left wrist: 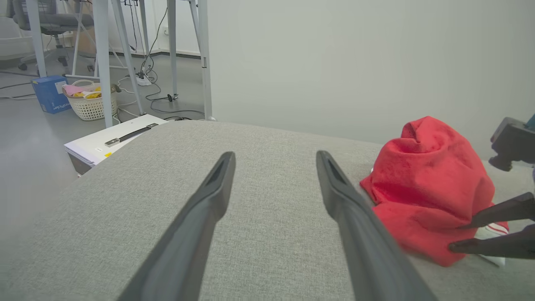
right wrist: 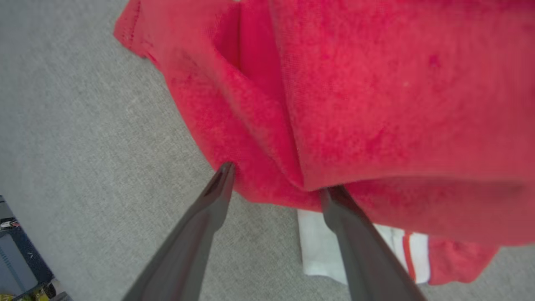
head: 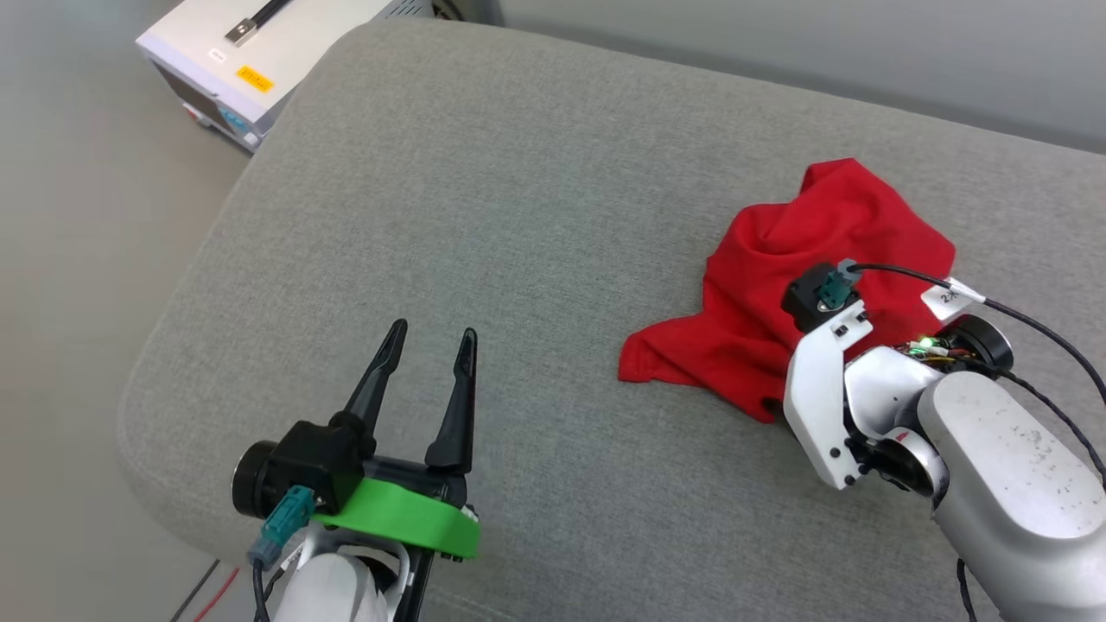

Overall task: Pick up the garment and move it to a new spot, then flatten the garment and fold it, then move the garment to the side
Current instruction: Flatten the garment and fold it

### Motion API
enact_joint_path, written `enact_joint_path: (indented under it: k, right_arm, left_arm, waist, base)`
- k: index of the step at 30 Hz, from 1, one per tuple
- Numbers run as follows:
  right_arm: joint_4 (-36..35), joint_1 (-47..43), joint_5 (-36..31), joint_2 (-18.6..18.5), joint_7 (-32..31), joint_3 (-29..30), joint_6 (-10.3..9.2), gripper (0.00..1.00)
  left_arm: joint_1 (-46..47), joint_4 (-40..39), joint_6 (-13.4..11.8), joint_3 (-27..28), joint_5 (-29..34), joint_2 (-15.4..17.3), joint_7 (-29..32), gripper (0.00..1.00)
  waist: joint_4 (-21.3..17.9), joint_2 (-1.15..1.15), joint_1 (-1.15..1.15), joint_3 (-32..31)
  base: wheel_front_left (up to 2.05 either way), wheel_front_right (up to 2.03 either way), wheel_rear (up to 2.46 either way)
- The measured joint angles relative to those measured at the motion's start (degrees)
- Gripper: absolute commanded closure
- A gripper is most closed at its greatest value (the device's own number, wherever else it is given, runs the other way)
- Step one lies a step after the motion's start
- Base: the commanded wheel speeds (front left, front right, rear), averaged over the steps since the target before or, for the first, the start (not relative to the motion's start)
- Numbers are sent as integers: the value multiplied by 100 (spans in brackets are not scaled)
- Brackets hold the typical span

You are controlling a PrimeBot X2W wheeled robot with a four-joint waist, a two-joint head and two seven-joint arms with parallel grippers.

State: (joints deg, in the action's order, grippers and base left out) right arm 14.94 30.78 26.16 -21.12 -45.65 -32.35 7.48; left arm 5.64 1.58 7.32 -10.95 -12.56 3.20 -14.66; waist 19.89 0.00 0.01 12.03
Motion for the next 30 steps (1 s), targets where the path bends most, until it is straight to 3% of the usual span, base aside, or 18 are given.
enact_joint_path:
  k: [10,11,12,19,22,30]
  right_arm:
    - [754,381,204,-235,331,-601,-3,0]
    - [790,394,254,-257,361,-641,-4,66]
    - [822,409,323,-274,403,-692,-5,100]
    - [531,279,1061,-563,611,-1279,-21,100]
    - [246,43,1254,-906,608,-1393,3,100]
    - [-248,-666,1515,-1812,434,-1050,7,100]
  left_arm:
    - [20,3,0,-9,-5,-3,0,0]
    - [20,3,0,-8,-10,-3,0,0]
    - [20,3,0,-4,-11,-3,0,0]
    - [-2,33,0,80,-1,-7,0,0]
    - [-51,46,0,143,9,-8,0,0]
    - [-186,78,0,175,52,-10,0,0]
  waist:
    - [500,0,0,260]
    - [512,0,0,260]
    - [514,0,0,252]
    - [276,0,0,54]
    - [130,0,0,-69]
    - [-311,0,0,-386]
  base:
    - [0,0,0]
    - [0,0,0]
    - [0,0,0]
    - [0,0,0]
    - [0,0,0]
    - [0,0,0]
